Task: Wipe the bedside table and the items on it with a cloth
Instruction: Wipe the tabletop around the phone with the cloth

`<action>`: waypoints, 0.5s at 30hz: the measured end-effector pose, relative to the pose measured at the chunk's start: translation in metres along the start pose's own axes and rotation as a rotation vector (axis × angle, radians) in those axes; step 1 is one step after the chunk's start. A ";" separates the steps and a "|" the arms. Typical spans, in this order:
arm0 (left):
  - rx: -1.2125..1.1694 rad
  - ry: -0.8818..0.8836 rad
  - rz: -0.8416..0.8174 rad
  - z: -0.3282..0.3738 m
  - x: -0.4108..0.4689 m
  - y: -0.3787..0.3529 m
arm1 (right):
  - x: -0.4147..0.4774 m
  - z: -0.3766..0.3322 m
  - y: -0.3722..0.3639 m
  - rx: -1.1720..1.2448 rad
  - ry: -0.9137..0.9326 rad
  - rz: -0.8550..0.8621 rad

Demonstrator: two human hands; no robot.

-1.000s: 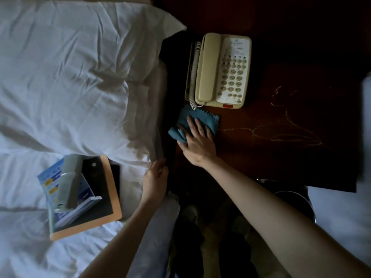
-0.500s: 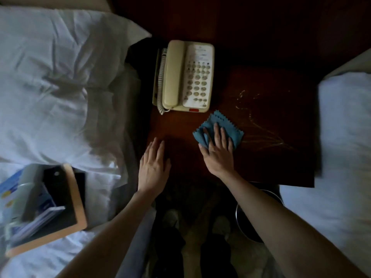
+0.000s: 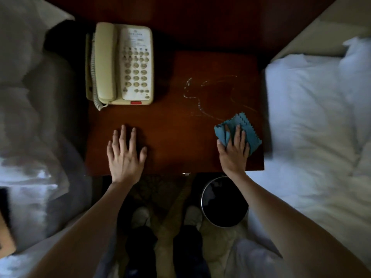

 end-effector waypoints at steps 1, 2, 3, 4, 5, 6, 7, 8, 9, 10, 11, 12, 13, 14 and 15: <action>-0.001 0.006 0.010 0.000 0.000 -0.001 | 0.002 0.007 0.002 0.012 -0.028 0.012; -0.002 0.012 0.021 0.000 0.000 -0.002 | 0.005 0.012 0.003 0.025 -0.050 0.022; -0.002 0.018 0.029 0.000 0.001 -0.003 | 0.008 0.016 0.004 0.039 -0.067 0.031; -0.001 0.025 0.035 0.000 0.001 -0.004 | 0.013 0.017 0.005 0.051 -0.082 0.041; 0.001 0.030 0.039 0.000 0.001 -0.004 | 0.019 0.017 0.005 0.063 -0.099 0.052; 0.002 0.036 0.040 0.000 0.001 -0.004 | 0.027 0.016 0.007 0.074 -0.121 0.064; 0.004 0.041 0.042 0.000 0.002 -0.005 | 0.037 0.015 0.009 0.082 -0.142 0.074; 0.006 0.046 0.044 0.000 0.002 -0.005 | 0.047 0.015 0.011 0.086 -0.158 0.081; 0.009 0.051 0.048 0.000 0.002 -0.005 | 0.057 0.015 0.015 0.087 -0.167 0.086; 0.012 0.055 0.051 0.001 0.002 -0.005 | 0.068 0.016 0.019 0.085 -0.169 0.091; 0.014 0.057 0.053 0.001 0.002 -0.005 | 0.079 0.017 0.023 0.083 -0.164 0.092; 0.014 0.060 0.053 0.001 0.002 -0.004 | 0.089 0.018 0.028 0.078 -0.151 0.086; 0.013 0.061 0.050 0.001 0.002 -0.004 | 0.097 0.019 0.031 0.066 -0.132 0.075; 0.013 0.059 0.049 0.002 0.002 -0.004 | 0.104 0.021 0.035 0.049 -0.114 0.062; 0.016 0.056 0.049 0.002 0.002 -0.004 | 0.110 0.024 0.038 0.034 -0.098 0.049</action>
Point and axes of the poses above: each hand's wrist, its own x-axis towards the middle knuckle, its own y-axis out of the back of the hand, z = x × y, the point moved 1 cm from there along x, towards the middle knuckle, and after that the axes turned 2 degrees about y, right-handed, at the moved point
